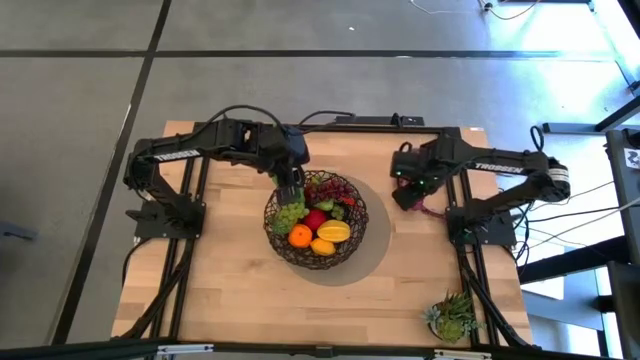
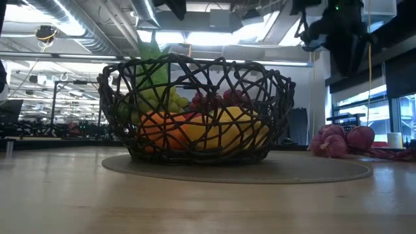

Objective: Build produce basket
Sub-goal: Put the purple garlic into the wire basket

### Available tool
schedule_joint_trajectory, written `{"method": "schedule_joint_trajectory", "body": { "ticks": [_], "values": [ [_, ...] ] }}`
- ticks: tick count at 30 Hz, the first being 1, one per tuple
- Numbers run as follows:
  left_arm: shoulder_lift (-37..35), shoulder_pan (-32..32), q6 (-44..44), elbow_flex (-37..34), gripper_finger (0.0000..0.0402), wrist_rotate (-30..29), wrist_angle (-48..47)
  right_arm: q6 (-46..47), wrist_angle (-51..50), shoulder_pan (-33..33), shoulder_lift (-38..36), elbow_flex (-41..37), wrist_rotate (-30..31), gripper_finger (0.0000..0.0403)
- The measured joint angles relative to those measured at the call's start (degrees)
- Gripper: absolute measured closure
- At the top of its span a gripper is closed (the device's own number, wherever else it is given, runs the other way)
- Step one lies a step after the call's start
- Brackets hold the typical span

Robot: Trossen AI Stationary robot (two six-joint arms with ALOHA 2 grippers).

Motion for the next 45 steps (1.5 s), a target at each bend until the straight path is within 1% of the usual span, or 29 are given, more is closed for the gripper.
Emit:
{"method": "schedule_joint_trajectory", "body": {
  "ticks": [4,7,10,13,18,21,24,26,28,32,35,39,45],
  "values": [
    [0.00,0.62,-0.13,0.00,0.0289,-0.03,0.33,-3.56,5.07,-1.80,-3.80,-7.46,0.20,0.0247],
    [0.00,1.09,-0.17,0.00,0.0289,0.01,1.11,-5.92,5.86,-2.38,-4.95,-12.48,0.09,0.0247],
    [0.00,1.68,-0.42,0.00,0.0289,0.00,1.20,-8.52,6.33,-2.53,-5.27,-17.01,-2.00,0.0247],
    [0.00,2.34,-1.51,0.00,0.0289,0.02,1.20,-11.63,9.00,-2.48,-5.27,-21.13,-3.98,0.0247],
    [0.01,3.19,-1.66,0.00,0.0289,0.00,1.22,-18.48,12.54,-2.70,-5.27,-26.35,-4.04,0.0247],
    [0.00,3.52,-1.67,0.00,0.0289,0.00,1.27,-23.53,12.82,-2.66,-5.27,-28.47,-4.43,0.0247],
    [0.02,3.60,-1.68,0.00,0.0289,0.00,1.46,-26.47,14.67,-2.92,-5.27,-30.47,-4.60,0.0247],
    [0.00,3.60,-1.67,0.00,0.0289,0.00,1.60,-27.81,16.31,-3.54,-5.27,-32.01,-6.42,0.0247],
    [0.00,3.60,-1.67,0.00,0.0289,0.01,1.60,-27.98,18.28,-4.42,-5.27,-33.49,-7.91,0.0247],
    [0.00,3.60,-1.68,0.00,0.0289,0.00,1.57,-27.94,20.83,-6.58,-5.23,-36.15,-7.95,0.0247],
    [0.00,3.60,-1.68,0.00,0.0289,0.00,1.57,-27.57,21.33,-8.21,-5.09,-36.15,-8.02,0.0247],
    [0.00,3.60,-2.78,0.00,0.0289,0.00,1.56,-24.25,21.80,-10.02,-5.07,-36.15,-5.43,0.0247],
    [0.01,3.60,-3.01,0.00,0.0289,0.01,1.56,-23.21,28.56,-11.98,-2.94,-36.15,-5.74,0.0247]
  ]
}}
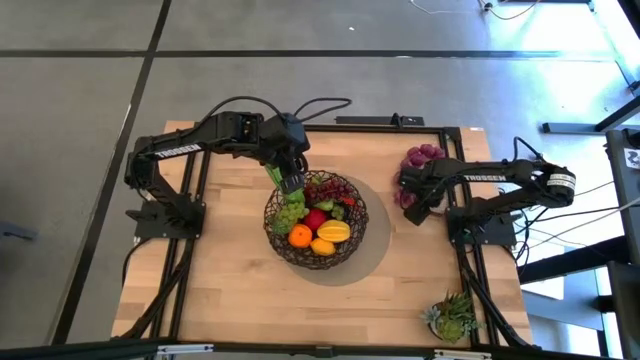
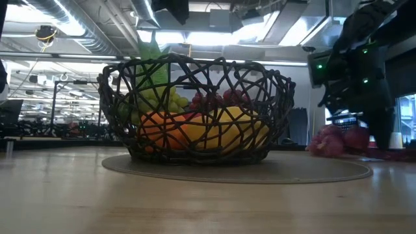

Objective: Build produce basket
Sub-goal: Put the purple garlic into the wire basket

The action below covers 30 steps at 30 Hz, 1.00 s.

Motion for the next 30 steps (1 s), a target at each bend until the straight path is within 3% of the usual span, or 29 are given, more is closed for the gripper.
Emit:
{"method": "schedule_joint_trajectory", "body": {
  "ticks": [12,18,21,27,30],
  "values": [
    [-0.01,0.00,-0.08,0.00,0.0289,-0.01,-0.03,-1.71,5.88,-1.72,9.50,0.33,0.52,0.0247],
    [-0.01,0.00,0.05,0.00,0.0289,-0.01,-0.07,0.92,6.31,-1.72,10.64,0.46,0.95,0.0251],
    [-0.01,0.00,0.36,0.00,0.0289,-0.01,-0.07,1.47,6.52,-1.72,10.63,0.46,1.34,0.0278],
    [-0.01,0.00,0.47,0.00,0.0289,-0.01,-0.16,1.48,6.60,-1.67,10.63,0.44,2.24,0.0384],
    [-0.01,0.00,0.49,0.00,0.0289,-0.01,-0.16,1.66,6.45,-1.67,10.64,0.58,2.24,0.0385]
  ]
}}
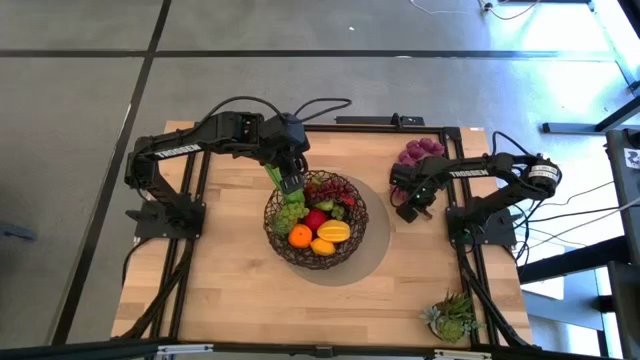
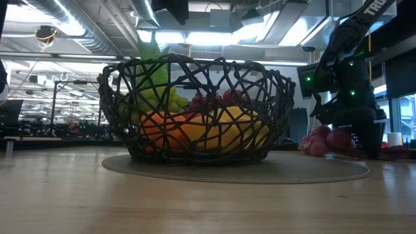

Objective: Build produce basket
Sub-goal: Put the purple garlic into the wire basket

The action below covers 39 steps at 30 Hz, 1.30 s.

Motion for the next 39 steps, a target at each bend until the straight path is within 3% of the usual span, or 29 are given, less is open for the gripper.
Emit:
{"method": "schedule_joint_trajectory", "body": {
  "ticks": [12,15,31,39],
  "values": [
    [0.01,0.00,1.50,0.00,0.0289,-0.01,0.11,-1.82,-7.72,3.79,-0.20,10.84,1.70,0.0399],
    [0.01,0.00,1.52,0.00,0.0289,-0.01,0.09,-1.69,-14.34,5.17,-0.38,14.75,3.06,0.0400],
    [0.02,0.00,1.58,0.00,0.0289,-0.02,0.08,5.48,-39.27,13.59,-0.56,41.29,14.25,0.0401],
    [0.02,0.00,1.58,0.00,0.0289,-0.02,0.03,2.76,-39.75,18.31,-0.69,53.99,17.81,0.0401]
  ]
}}
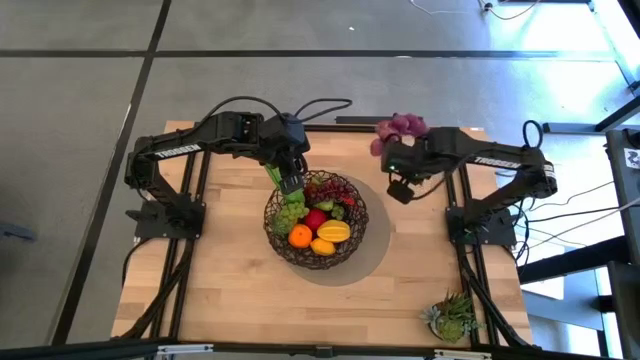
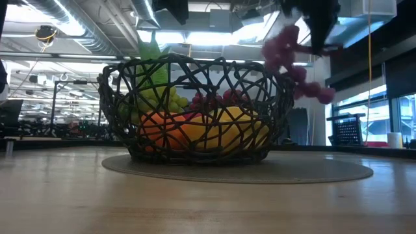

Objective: Build produce basket
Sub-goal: Put the purple garlic into the wire basket

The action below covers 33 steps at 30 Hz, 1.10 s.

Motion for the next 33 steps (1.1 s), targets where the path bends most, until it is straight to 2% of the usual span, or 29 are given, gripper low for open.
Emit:
{"method": "schedule_joint_trajectory", "body": {
  "ticks": [10,15,22,29,33],
  "values": [
    [0.00,-0.02,2.75,0.00,0.0289,0.00,-0.07,-18.72,0.15,8.60,0.05,11.31,-0.31,0.0402],
    [0.00,0.00,2.67,0.00,0.0289,0.00,-0.07,-27.82,1.26,11.59,0.03,15.50,-3.96,0.0402],
    [-0.28,-0.01,1.19,0.00,0.0289,0.01,-0.11,-41.35,3.23,14.64,0.05,16.26,-7.89,0.0402],
    [-4.29,0.22,-2.15,0.08,0.0289,-0.20,0.07,-53.68,5.82,16.73,0.03,16.25,-10.16,0.0402],
    [-6.48,0.22,-3.57,0.07,0.0289,-0.19,0.49,-62.60,8.47,17.34,0.23,16.24,-16.54,0.0402]
  ]
}}
